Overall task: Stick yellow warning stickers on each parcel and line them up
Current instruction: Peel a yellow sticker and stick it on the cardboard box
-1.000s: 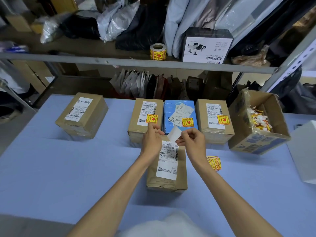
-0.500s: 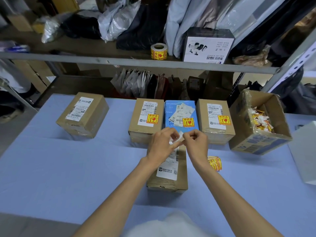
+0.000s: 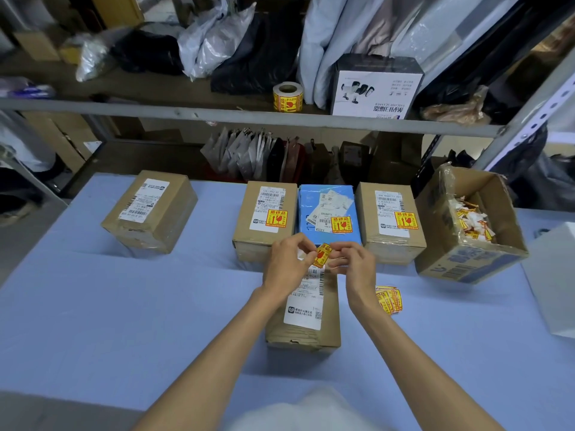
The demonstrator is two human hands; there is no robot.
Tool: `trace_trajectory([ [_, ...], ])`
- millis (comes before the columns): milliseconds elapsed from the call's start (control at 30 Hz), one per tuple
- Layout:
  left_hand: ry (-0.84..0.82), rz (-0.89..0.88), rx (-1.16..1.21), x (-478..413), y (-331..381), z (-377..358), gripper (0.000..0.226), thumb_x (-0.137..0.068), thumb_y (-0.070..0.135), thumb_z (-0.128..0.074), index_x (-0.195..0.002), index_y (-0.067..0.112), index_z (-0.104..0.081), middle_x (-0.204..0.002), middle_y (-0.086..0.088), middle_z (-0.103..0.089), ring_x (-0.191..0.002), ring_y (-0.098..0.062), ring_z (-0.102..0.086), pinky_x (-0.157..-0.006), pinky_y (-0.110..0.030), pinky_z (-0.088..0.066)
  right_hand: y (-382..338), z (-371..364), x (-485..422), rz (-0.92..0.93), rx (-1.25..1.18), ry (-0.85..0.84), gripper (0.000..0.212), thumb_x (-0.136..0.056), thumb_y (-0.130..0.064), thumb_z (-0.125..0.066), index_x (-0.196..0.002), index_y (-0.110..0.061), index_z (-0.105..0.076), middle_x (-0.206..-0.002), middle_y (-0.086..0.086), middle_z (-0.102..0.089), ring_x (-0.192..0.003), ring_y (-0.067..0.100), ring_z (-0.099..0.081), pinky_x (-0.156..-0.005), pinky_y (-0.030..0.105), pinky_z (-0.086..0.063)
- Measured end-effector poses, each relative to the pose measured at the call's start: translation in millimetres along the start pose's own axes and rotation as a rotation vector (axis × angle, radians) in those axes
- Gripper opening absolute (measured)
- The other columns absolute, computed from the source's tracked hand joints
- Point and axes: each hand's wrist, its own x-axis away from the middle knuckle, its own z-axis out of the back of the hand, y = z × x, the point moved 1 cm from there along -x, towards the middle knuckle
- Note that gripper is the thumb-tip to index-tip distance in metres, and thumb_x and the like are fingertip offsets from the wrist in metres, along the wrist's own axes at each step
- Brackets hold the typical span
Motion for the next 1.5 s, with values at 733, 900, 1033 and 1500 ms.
trace_trajectory([
  [733, -0.023, 0.349, 0.324, 34.4, -20.1, -2.4, 0.006, -0.085, 0.023, -0.069, -0.084, 0.017, -0.071, -0.083, 0.009, -0.067, -0.08, -0.001, -0.058, -0.063, -0.014, -0.041, 20.1, 25.5, 16.5, 0.039, 0.139, -0.111, 0.017, -0.08, 0.003, -0.07, -0.092, -0.004, -0.06, -0.065, 0.012, -0.065, -0.064, 0.02, -0.067, -0.053, 0.022, -0.053],
  [900, -0.06, 0.367, 0.313, 42.5, -20.5, -8.5, 0.015, -0.087, 0.028, -0.067, -0.09, 0.015, -0.072, -0.085, 0.009, -0.067, -0.08, 0.0, -0.057, -0.063, -0.012, -0.039, 30.5, 28.4, 23.5, 0.024, 0.234, -0.133, 0.007, -0.083, -0.002, -0.069, -0.083, -0.006, -0.062, -0.067, 0.01, -0.067, -0.056, 0.011, -0.064, -0.054, 0.021, -0.052],
  [1033, -0.069, 0.397, 0.312, 46.1, -21.1, -10.7, 0.022, -0.09, 0.032, -0.061, -0.092, 0.015, -0.074, -0.092, 0.006, -0.07, -0.085, -0.002, -0.057, -0.064, -0.015, -0.036, 34.5, 30.4, 25.0, 0.031, 0.261, -0.094, 0.005, -0.084, -0.004, -0.068, -0.083, -0.003, -0.063, -0.066, 0.008, -0.066, -0.057, 0.013, -0.064, -0.058, 0.03, -0.057],
  [1500, -0.067, 0.406, 0.216, 52.8, -23.5, -14.9, 0.011, -0.084, 0.013, -0.067, -0.094, 0.019, -0.067, -0.113, 0.0, -0.064, -0.092, -0.011, -0.058, -0.047, -0.003, -0.04, 40.4, 31.4, 25.6, 0.022, 0.344, -0.098, 0.013, -0.081, -0.003, -0.071, -0.078, -0.012, -0.062, -0.07, 0.012, -0.069, -0.061, 0.016, -0.067, -0.051, 0.019, -0.05],
])
